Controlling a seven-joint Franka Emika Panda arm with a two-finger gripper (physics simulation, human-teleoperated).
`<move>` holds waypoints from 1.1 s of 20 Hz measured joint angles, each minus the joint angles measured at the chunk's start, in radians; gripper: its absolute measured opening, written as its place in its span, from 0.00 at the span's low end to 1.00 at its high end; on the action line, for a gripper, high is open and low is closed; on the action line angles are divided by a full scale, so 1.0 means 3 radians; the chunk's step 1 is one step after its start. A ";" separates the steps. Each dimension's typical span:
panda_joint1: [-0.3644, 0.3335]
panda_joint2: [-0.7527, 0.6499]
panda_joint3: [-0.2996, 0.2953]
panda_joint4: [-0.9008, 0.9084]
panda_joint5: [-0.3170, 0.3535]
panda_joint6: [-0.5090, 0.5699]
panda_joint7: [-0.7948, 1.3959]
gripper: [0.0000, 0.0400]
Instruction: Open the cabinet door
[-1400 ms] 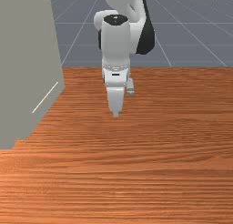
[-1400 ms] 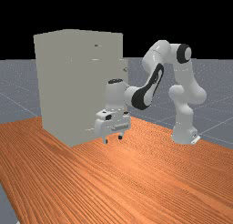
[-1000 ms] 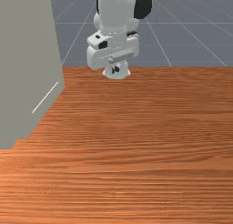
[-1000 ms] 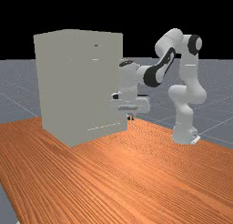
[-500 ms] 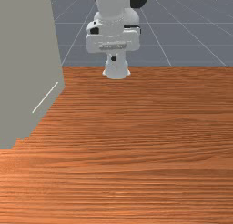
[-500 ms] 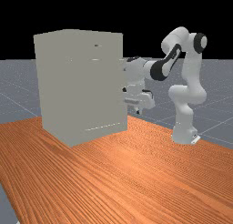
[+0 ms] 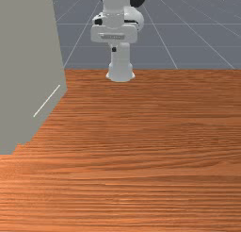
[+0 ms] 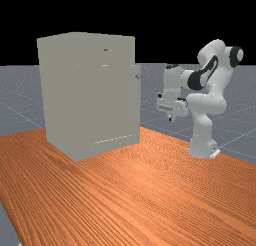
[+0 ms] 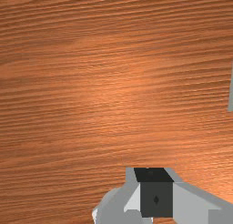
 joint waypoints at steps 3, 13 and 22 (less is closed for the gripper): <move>0.0020 -0.0716 0.0065 -0.0309 -0.0010 -0.0245 0.0017 0.00; -0.0452 -0.2670 -0.0236 -0.0364 -0.0357 -0.0811 -0.0175 0.00; -0.1150 -0.2687 -0.0662 -0.0358 -0.0900 0.1094 0.0087 0.13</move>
